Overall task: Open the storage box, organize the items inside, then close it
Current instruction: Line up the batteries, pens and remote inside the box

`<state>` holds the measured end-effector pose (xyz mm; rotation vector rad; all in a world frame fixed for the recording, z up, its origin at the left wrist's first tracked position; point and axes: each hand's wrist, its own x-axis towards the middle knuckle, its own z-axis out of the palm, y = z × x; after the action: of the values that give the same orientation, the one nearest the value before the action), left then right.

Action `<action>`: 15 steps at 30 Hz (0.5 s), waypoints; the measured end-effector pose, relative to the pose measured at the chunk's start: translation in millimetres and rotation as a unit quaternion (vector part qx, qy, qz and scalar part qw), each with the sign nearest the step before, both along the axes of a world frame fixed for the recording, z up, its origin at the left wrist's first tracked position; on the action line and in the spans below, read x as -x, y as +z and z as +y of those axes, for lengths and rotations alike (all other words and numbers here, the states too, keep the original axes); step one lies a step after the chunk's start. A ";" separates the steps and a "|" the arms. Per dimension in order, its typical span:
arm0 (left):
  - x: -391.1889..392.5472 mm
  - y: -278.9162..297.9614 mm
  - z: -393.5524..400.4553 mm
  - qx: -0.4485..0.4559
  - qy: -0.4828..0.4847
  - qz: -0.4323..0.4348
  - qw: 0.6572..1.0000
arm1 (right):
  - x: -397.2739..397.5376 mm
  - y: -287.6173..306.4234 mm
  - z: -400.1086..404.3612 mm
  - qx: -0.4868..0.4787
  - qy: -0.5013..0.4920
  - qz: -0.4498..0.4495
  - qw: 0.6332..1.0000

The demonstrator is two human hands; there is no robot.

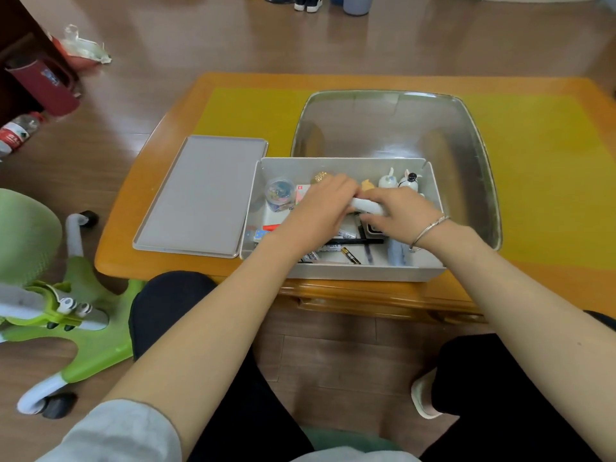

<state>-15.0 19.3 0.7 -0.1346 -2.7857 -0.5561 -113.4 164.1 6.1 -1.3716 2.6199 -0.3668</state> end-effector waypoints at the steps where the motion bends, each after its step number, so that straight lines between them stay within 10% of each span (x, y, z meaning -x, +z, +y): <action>1: 0.7 -2.0 3.2 -0.012 0.009 0.013 1.000 | 3.3 -0.7 4.1 -0.003 -0.007 0.011 1.000; 8: -1.9 -23.8 -0.9 -0.087 0.062 -0.129 0.986 | 18.0 -15.5 36.1 -0.056 -0.242 0.154 0.956; 15: -8.5 -33.3 -3.2 -0.036 0.057 -0.204 0.977 | 9.1 -21.9 24.2 -0.081 -0.221 0.187 0.954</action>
<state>-6.6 16.1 -32.6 0.1737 -3.1345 -0.7249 -122.5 188.3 -15.7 -0.8620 3.1802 0.0733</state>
